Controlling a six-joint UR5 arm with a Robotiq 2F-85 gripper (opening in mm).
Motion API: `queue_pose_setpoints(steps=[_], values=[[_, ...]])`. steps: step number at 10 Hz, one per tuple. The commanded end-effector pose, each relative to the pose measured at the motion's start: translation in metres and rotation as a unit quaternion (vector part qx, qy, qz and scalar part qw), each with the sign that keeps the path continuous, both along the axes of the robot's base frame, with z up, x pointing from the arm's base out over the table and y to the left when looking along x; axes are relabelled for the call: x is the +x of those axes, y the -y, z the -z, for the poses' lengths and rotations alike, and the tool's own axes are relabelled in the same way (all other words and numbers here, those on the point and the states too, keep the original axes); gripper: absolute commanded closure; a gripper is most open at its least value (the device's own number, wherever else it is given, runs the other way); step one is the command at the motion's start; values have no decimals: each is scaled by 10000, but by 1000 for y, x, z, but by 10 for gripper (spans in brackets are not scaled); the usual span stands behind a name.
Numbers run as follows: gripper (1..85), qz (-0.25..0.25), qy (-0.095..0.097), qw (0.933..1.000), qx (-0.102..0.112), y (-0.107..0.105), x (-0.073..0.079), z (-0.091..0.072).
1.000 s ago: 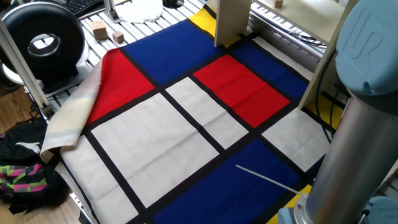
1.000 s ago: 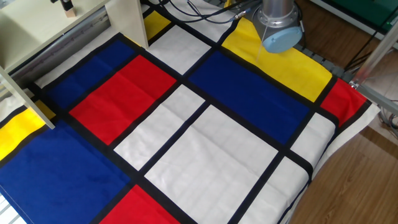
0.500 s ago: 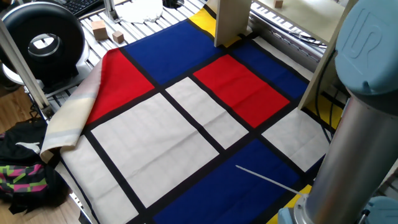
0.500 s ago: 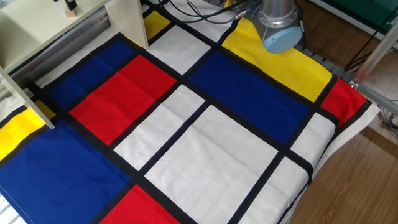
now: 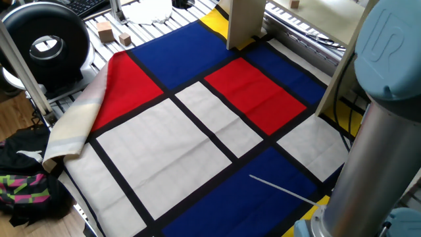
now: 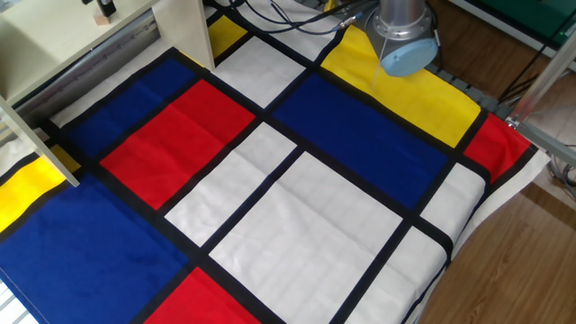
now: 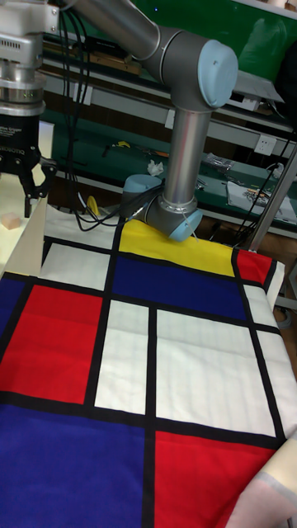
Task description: Take the object down from the shelf
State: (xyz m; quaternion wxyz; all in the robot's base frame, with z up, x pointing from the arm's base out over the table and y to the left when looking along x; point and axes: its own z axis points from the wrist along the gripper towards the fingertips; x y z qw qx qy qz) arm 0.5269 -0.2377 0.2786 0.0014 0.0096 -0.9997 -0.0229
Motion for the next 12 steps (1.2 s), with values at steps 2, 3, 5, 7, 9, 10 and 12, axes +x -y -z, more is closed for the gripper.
queue_pose_setpoints(steps=[2,3,5,7,9,10,12], values=[[380,200,17,9996,190,-7,6,4],[387,209,33,9996,175,-5,8,7],[403,196,79,9996,191,2,12,13],[407,181,80,9997,168,6,14,17],[460,352,125,9992,156,6,17,18],[670,606,279,9976,199,1,26,18],[847,812,319,9961,132,0,30,15]])
